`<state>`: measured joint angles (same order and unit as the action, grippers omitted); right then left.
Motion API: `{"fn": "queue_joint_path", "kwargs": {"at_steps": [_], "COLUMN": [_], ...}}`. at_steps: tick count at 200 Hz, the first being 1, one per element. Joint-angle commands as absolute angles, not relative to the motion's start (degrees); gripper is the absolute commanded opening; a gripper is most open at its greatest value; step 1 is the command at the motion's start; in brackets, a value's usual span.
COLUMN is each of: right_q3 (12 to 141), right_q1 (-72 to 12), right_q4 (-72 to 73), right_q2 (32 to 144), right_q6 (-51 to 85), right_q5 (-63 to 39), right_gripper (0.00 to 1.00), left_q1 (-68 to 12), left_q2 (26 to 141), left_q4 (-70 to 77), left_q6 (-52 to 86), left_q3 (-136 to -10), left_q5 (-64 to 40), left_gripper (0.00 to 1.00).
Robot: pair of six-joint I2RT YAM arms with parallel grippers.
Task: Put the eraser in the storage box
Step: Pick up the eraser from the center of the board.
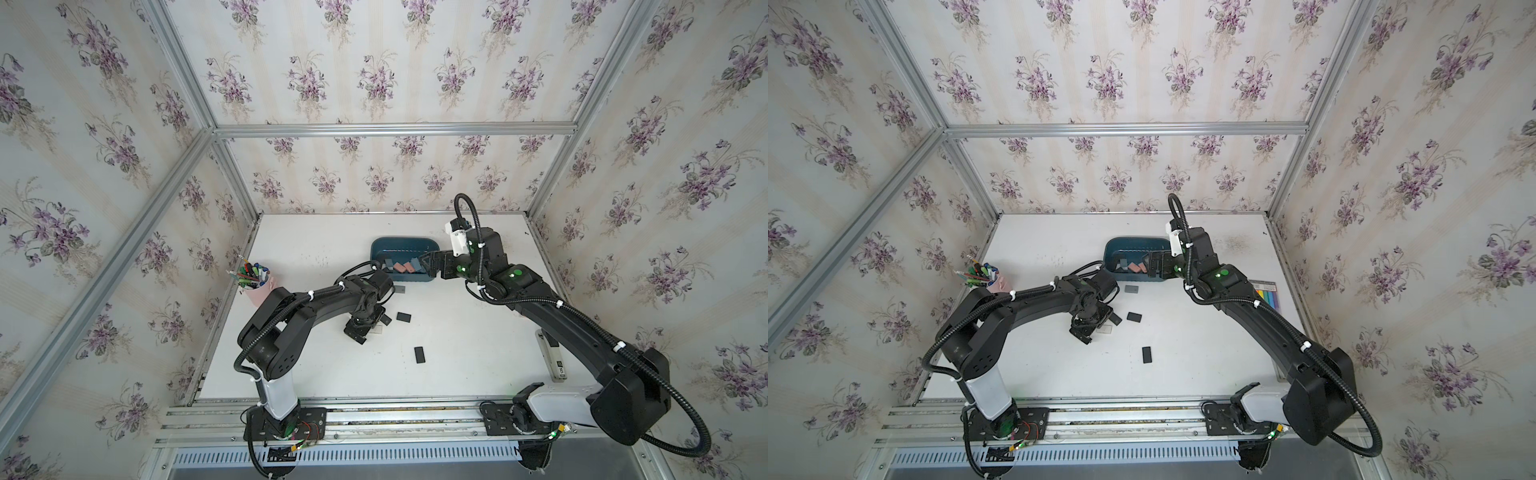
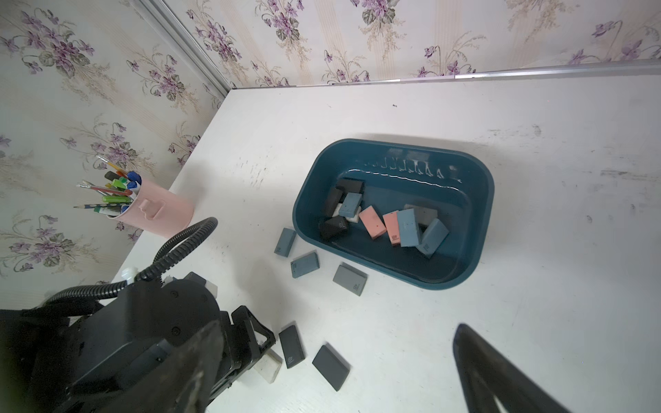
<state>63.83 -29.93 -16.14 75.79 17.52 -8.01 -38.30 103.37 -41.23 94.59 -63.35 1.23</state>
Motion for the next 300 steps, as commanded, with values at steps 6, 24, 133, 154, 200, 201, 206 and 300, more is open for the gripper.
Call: {"fn": "queue_joint_path", "kwargs": {"at_steps": [6,24,133,154,200,201,206,300], "right_q3": [63.90,64.06,65.08,64.76,64.69,64.69,64.69,62.09], "right_q1": [-29.95,-29.97,-29.97,-29.97,-29.97,-29.97,-29.97,-30.02], "right_q4": [-13.91,-13.67,-14.85,-14.71,-14.74,-14.75,-14.85,-16.25], "right_q2": [75.51,75.59,75.07,75.06,74.75,74.73,74.71,72.71], "right_q6": [16.78,17.04,16.70,16.69,16.70,16.70,16.70,17.76], "right_q5": [-8.35,-8.48,-8.70,-8.77,-9.05,-9.05,-9.05,-7.54], "right_gripper": [1.00,1.00,1.00,1.00,1.00,1.00,1.00,1.00], "left_q1": [-38.63,-39.32,-41.91,-41.57,-41.22,-41.22,-41.22,-40.74], "left_q2": [104.28,105.66,109.57,109.34,109.51,109.51,109.42,104.67], "left_q4": [-40.35,-40.72,-39.95,-39.68,-40.39,-40.41,-40.66,-44.57], "left_q6": [96.28,96.56,98.87,98.84,97.66,97.61,97.35,91.57], "left_q3": [-63.21,-64.94,-67.11,-66.13,-66.19,-66.18,-66.10,-63.64], "left_q5": [-0.12,-1.17,-1.53,-1.23,-1.31,-1.27,-1.22,2.20], "left_gripper": [0.77,0.75,0.58,0.51,0.41,0.41,0.40,0.10]}}
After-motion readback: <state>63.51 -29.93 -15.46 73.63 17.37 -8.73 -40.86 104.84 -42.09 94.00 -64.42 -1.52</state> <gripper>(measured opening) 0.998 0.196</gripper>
